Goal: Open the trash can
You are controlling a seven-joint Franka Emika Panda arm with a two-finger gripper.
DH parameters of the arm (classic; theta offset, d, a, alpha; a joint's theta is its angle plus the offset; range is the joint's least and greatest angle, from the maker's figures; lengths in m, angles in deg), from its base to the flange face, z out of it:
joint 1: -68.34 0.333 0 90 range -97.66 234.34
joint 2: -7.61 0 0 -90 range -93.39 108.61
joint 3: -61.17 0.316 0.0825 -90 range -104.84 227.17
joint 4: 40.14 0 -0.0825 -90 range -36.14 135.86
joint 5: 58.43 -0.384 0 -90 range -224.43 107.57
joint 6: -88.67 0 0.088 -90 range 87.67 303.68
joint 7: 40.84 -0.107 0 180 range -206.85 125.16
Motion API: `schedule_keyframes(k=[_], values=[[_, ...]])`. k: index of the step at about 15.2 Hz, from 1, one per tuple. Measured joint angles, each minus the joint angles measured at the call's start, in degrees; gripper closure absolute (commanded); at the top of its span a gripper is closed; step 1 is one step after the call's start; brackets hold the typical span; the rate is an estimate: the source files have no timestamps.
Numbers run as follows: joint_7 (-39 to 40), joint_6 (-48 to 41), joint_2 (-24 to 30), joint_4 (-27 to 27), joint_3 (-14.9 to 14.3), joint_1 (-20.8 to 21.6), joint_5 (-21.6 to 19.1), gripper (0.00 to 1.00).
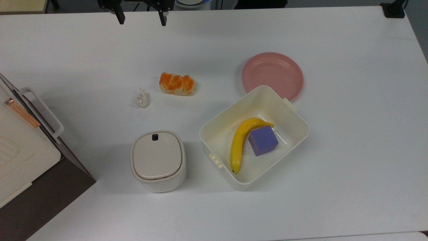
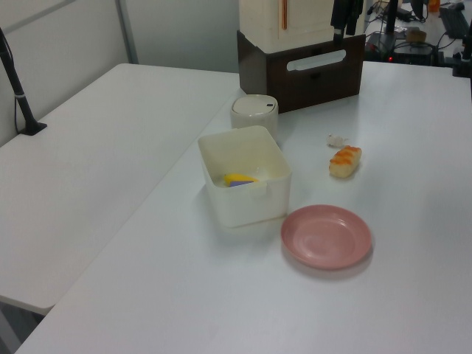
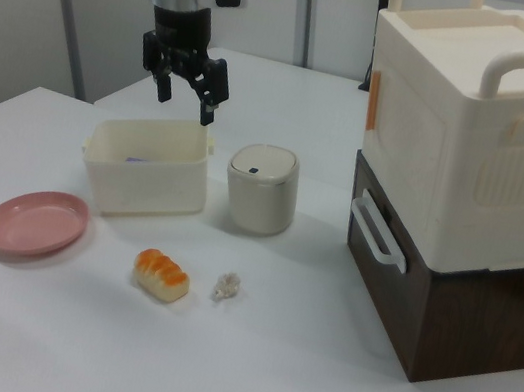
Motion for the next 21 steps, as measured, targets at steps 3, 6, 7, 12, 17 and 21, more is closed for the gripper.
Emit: schedule_keyframes(k=[3,6,7,12,17,21], values=[[0.0,0.12,0.0,0.0,-0.04,0.12,0.04,0.0],[0.0,0.2,0.0,0.0,-0.07,0.12,0.05,0.0],[0.0,0.2,0.0,0.0,-0.07,0.12,0.05,0.0],[0.0,0.2,0.0,0.0,-0.1,0.12,0.65,0.0],[0.02,0.2,-0.12,0.0,-0.1,0.12,0.98,0.0],[0.02,0.3,-0.14,0.0,-0.12,0.12,0.98,0.0]])
